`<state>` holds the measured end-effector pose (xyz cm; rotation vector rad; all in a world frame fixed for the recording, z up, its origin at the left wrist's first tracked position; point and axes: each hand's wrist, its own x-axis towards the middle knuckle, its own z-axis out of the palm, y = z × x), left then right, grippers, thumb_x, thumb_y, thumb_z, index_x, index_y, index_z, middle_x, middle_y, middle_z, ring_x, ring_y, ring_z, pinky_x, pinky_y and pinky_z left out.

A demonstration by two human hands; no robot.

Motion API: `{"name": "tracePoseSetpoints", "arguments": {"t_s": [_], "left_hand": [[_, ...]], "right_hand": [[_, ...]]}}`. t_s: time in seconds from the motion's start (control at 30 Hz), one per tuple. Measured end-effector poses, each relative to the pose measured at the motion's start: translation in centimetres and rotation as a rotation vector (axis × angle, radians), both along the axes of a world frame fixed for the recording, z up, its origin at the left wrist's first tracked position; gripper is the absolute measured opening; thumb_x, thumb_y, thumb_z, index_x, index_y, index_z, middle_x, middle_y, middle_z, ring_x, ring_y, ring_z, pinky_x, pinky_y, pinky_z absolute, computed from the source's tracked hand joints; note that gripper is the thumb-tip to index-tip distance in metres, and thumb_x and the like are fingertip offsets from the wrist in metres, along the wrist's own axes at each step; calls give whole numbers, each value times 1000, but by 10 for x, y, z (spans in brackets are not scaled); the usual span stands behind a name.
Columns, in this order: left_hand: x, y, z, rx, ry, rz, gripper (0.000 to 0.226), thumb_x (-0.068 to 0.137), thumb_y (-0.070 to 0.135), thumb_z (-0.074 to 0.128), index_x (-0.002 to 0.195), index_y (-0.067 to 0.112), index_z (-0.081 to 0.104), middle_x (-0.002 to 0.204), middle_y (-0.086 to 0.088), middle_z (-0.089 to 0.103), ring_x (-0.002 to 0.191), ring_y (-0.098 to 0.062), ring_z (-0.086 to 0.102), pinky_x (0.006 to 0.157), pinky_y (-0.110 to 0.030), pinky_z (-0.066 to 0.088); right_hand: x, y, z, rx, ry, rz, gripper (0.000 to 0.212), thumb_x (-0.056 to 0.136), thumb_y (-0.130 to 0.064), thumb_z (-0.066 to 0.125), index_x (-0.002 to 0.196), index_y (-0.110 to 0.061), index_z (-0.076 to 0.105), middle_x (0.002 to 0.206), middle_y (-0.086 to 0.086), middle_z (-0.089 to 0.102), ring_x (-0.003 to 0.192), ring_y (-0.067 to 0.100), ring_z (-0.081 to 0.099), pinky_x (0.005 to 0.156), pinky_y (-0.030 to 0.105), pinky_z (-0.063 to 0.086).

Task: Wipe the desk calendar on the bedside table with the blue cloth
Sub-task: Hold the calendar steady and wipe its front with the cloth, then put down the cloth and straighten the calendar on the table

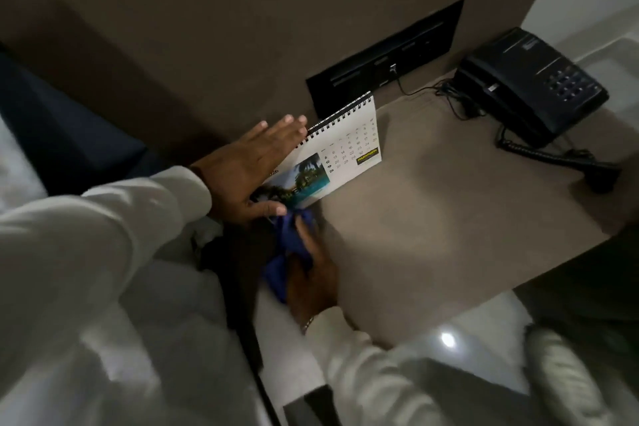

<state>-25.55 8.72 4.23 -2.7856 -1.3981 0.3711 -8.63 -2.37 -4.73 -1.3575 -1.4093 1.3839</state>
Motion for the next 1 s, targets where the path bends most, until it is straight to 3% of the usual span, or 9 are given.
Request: {"name": "tracePoseSetpoints", "arguments": {"t_s": [0.07, 0.13, 0.27, 0.4, 0.53, 0.67, 0.77, 0.87, 1.0], "left_hand": [[6, -4, 7, -19, 48, 63, 109, 79, 70, 47, 155, 11, -4, 166, -11, 0, 153, -24, -1, 122, -48, 13], [17, -9, 13, -45, 22, 156, 108, 77, 71, 46, 155, 15, -4, 166, -9, 3, 153, -24, 1, 122, -48, 12], [40, -25, 16, -25, -51, 369, 99, 81, 71, 35, 155, 12, 4, 165, -12, 6, 153, -28, 5, 121, -52, 13], [64, -38, 12, 65, -182, 613, 97, 82, 67, 34, 154, 4, 14, 164, -16, 9, 152, -31, 7, 121, -55, 11], [77, -50, -2, 134, -265, 745, 96, 83, 65, 35, 154, 5, 10, 165, -15, 6, 152, -30, 2, 120, -53, 4], [81, -59, -22, 227, -222, 760, 95, 84, 66, 37, 154, 6, 11, 164, -16, 9, 152, -30, 4, 120, -51, -1], [83, -60, -18, 221, -247, 772, 94, 86, 66, 34, 154, 7, 11, 164, -16, 9, 153, -29, 3, 120, -49, -2], [88, -69, 1, 248, -442, 908, 88, 89, 57, 41, 154, 5, 12, 165, -15, 8, 153, -30, 1, 121, -50, 2], [101, -84, 18, 335, -852, 1345, 79, 95, 39, 49, 154, 4, 11, 164, -15, 5, 153, -31, 1, 122, -38, 2]], "right_hand": [[39, 14, 22, -7, -27, -17, 49, 86, -13, 43, 135, -18, 45, 144, 16, 45, 136, 25, 39, 110, 14, 25], [82, 41, 39, 28, -170, -17, 50, 83, -13, 43, 132, -8, 50, 146, 23, 40, 137, 30, 38, 109, 21, 26], [160, 101, 51, 86, -640, 113, 59, 82, -7, 50, 140, -19, 41, 156, 21, 18, 134, 37, 39, 95, 31, 36], [206, 152, 30, 17, -979, 332, 72, 82, -5, 55, 146, -23, 26, 158, 19, 2, 135, 43, 32, 100, 42, 40], [225, 164, -9, 115, -1206, 533, 72, 89, -36, 49, 148, -26, 10, 160, 14, -3, 142, 46, 4, 112, 56, 23], [228, 153, -37, 262, -1242, 462, 89, 77, -78, 31, 148, -30, 5, 160, 13, 3, 140, 51, 11, 108, 64, 19], [227, 157, -34, 213, -1240, 509, 94, 71, -85, 25, 146, -35, -3, 160, 10, -5, 141, 49, 3, 110, 69, 14], [218, 162, -7, 131, -1200, 467, 95, 73, -82, 29, 146, -33, -6, 161, 6, -6, 144, 42, -7, 110, 70, 4], [173, 172, 51, 210, -673, 269, 92, 78, -72, 42, 147, -21, 10, 157, 10, 22, 144, 24, 18, 117, 44, 17]]}}
